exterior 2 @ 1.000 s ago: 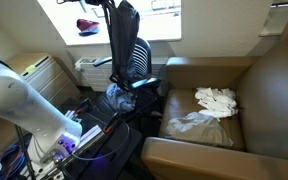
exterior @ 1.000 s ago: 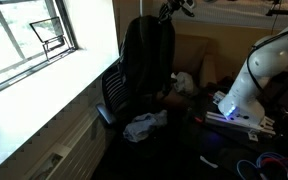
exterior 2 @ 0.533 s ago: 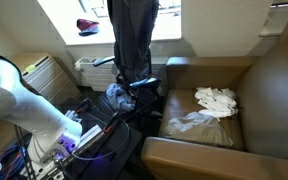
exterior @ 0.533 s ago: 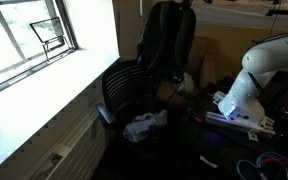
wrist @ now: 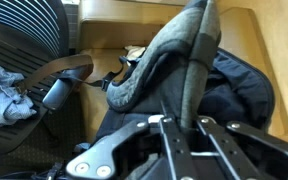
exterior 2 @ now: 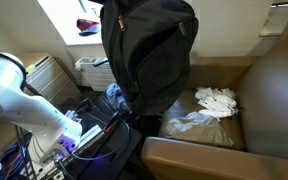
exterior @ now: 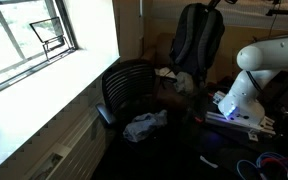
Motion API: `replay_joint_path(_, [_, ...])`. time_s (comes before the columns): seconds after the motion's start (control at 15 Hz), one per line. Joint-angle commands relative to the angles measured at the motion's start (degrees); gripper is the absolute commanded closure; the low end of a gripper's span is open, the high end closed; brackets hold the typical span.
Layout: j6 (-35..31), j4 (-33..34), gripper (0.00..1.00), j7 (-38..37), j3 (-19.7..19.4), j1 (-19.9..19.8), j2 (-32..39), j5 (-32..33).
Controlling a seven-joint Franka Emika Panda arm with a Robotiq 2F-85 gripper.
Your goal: Move the grey bag from the chair to the brown couch
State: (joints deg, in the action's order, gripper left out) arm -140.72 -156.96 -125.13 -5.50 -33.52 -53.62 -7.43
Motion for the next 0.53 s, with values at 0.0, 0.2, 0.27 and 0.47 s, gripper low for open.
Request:
replay_joint_path(0.0, [-3.7, 0.3, 0.96, -7.4, 3.8, -4.0, 7.2, 0.7])
replay_joint_path(0.2, [-10.0, -0.2, 0.96, -13.7, 4.1, -5.7, 18.7, 0.8])
replay_joint_path(0.27, [-11.4, -0.1, 0.96, -15.9, 4.3, -6.6, 22.2, 1.1])
replay_joint_path(0.47, [-14.5, 1.7, 0.96, -20.8, 2.3, -8.6, 34.6, 2.0])
